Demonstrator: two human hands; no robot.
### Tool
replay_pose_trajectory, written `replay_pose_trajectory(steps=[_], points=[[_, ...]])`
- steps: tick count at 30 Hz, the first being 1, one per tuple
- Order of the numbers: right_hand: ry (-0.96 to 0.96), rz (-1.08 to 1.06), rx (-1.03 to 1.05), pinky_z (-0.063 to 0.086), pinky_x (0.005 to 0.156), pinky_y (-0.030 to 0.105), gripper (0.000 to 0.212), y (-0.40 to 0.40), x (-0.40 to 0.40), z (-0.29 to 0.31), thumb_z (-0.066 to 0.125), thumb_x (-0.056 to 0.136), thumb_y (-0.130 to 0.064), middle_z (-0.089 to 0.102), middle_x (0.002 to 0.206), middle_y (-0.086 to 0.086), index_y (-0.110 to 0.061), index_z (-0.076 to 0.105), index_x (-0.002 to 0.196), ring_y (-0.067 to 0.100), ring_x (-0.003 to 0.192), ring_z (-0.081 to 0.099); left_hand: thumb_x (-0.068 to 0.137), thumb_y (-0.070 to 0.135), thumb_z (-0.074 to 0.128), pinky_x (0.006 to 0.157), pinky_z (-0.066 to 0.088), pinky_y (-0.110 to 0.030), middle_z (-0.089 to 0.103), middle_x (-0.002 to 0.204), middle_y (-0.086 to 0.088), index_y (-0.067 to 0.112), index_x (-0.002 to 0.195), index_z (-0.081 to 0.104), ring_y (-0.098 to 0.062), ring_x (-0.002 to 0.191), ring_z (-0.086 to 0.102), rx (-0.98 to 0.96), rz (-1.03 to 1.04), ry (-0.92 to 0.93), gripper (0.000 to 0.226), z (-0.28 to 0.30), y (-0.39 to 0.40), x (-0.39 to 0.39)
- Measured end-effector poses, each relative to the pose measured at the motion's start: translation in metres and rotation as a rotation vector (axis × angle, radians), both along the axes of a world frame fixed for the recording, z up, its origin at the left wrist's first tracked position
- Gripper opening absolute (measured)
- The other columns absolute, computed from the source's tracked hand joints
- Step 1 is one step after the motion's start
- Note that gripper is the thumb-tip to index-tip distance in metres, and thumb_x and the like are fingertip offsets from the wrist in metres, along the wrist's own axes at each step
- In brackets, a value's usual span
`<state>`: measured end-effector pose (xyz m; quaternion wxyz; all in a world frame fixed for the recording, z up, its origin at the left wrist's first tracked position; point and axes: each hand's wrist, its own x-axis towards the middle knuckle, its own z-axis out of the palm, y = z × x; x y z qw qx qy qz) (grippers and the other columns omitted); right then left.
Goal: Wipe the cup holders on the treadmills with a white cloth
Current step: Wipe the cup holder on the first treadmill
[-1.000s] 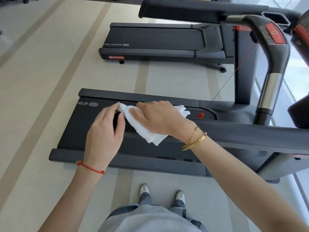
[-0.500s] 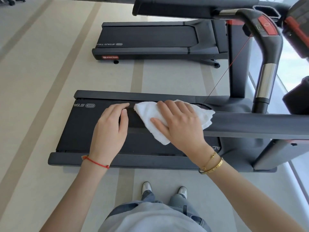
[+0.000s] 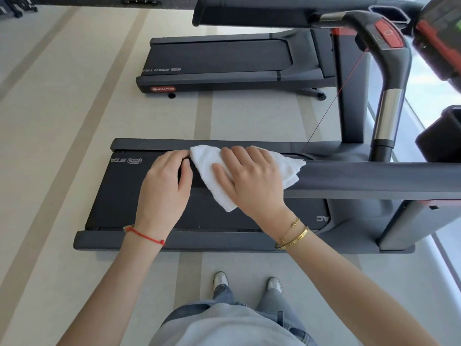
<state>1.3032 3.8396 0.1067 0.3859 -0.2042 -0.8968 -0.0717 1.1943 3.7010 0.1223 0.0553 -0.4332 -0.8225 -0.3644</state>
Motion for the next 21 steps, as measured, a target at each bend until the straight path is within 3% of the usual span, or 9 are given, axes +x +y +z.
replay_pose_trajectory(steps=[3, 5, 8, 13, 21], points=[[0.007, -0.005, 0.058, 0.046, 0.066, 0.037, 0.033, 0.011, 0.021, -0.004, 0.050, 0.096, -0.036, 0.060, 0.075, 0.002, -0.009, 0.069, 0.092, 0.023, 0.066, 0.052, 0.098, 0.004, 0.049, 0.084, 0.049, -0.032, 0.068, 0.098, -0.003, 0.006, 0.106, 0.066, -0.022, 0.089, 0.062, 0.008, -0.046, 0.050, 0.019, 0.004, 0.012, 0.011], [0.011, -0.035, 0.079, 0.048, 0.070, 0.037, 0.034, 0.022, 0.038, -0.005, 0.051, 0.096, -0.037, 0.064, 0.082, 0.003, -0.009, 0.070, 0.095, 0.025, 0.072, 0.057, 0.097, 0.006, 0.049, 0.088, 0.049, -0.037, 0.069, 0.097, -0.002, 0.007, 0.104, 0.067, -0.023, 0.088, 0.063, 0.001, -0.075, 0.090, 0.018, 0.005, 0.023, 0.020], [0.004, -0.062, 0.101, 0.049, 0.074, 0.039, 0.034, 0.043, 0.067, -0.007, 0.052, 0.095, -0.037, 0.066, 0.089, 0.004, -0.009, 0.070, 0.099, 0.027, 0.078, 0.060, 0.097, 0.008, 0.050, 0.091, 0.048, -0.043, 0.070, 0.098, 0.000, 0.008, 0.104, 0.068, -0.023, 0.089, 0.064, -0.005, -0.124, 0.113, 0.018, 0.004, 0.043, 0.041], [-0.035, -0.100, 0.120, 0.049, 0.079, 0.040, 0.034, 0.089, 0.129, -0.008, 0.052, 0.095, -0.036, 0.067, 0.096, 0.007, -0.008, 0.070, 0.102, 0.029, 0.086, 0.062, 0.097, 0.009, 0.052, 0.092, 0.047, -0.040, 0.071, 0.099, 0.001, 0.009, 0.104, 0.068, -0.022, 0.090, 0.065, -0.013, -0.203, 0.118, 0.018, 0.004, 0.089, 0.091], [-0.035, -0.133, 0.133, 0.047, 0.074, 0.039, 0.034, 0.166, 0.215, -0.006, 0.048, 0.094, -0.035, 0.065, 0.088, 0.006, -0.008, 0.070, 0.097, 0.028, 0.078, 0.058, 0.097, 0.009, 0.053, 0.083, 0.050, -0.039, 0.069, 0.093, 0.001, 0.008, 0.100, 0.068, -0.020, 0.083, 0.063, -0.011, -0.260, 0.081, 0.015, 0.004, 0.173, 0.176]])
